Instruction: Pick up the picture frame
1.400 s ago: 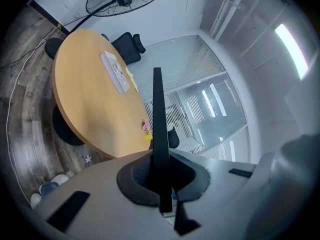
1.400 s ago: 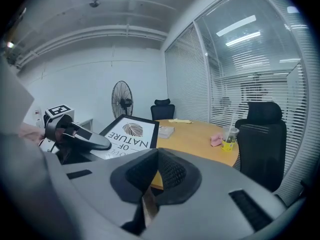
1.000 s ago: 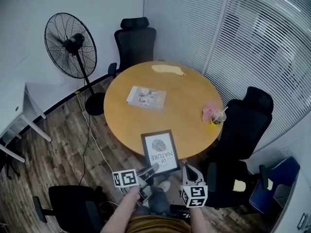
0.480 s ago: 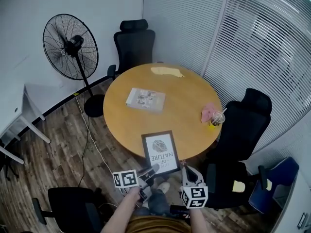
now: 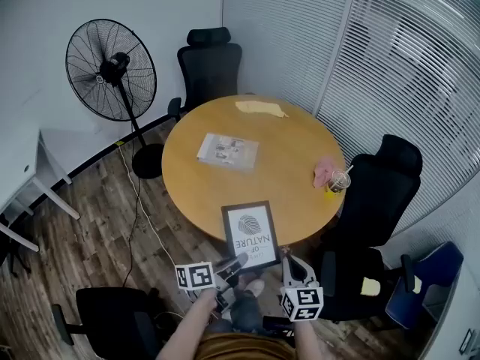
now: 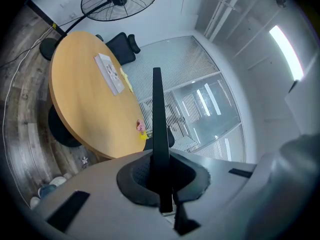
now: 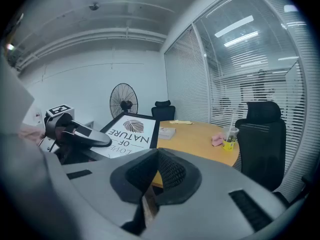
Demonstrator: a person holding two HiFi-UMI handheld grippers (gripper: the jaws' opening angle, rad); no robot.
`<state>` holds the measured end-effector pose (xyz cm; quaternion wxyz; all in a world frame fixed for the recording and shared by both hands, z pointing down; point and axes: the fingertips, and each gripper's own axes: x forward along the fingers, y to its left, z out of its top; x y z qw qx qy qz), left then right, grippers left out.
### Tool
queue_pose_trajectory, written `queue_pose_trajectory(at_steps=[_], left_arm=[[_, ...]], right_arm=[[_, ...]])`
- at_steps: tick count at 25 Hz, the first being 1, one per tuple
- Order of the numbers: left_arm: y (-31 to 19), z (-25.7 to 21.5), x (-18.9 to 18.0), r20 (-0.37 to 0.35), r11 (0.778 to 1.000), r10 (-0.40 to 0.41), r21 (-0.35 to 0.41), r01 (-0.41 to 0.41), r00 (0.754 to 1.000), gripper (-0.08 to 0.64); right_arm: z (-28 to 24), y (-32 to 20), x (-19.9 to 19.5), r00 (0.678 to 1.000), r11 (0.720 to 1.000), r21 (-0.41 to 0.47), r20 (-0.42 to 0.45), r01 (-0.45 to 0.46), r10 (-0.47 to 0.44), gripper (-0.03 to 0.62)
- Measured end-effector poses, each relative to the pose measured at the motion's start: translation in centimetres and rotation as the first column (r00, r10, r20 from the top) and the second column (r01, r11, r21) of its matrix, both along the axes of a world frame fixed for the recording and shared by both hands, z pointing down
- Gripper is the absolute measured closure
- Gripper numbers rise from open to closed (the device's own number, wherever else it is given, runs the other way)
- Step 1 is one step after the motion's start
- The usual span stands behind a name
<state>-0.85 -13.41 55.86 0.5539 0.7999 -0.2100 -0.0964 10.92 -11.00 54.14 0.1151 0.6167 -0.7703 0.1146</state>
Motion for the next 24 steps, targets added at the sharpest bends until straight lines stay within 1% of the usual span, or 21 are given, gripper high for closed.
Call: queue_pose_trajectory(at_steps=[5,10,24], left_arm=[[0.0,0.1,-0.4,0.000,1.000,-0.009,-0.002,0.009,1.000,0.523],[-0.2,0.5,-0.5,0.014,1.000,-0.011,-0.007,0.011,1.000,0.523],[-1.3,1.7,-0.6,0.018,0.999,-0.013,-0.037,0.014,1.000,0.523]], right_arm=[[0.2,0.1,-0.2,1.000,1.000,-0.004,0.002,0.006,-0.006,0.580],[0.3,0.0,-0.2,1.000,1.000,-0.010,0.001,0.010,-0.010,0.580],[1.3,-1.3,0.1,1.000,0.999,-0.034,0.007,0.010,-0.010,0.580]])
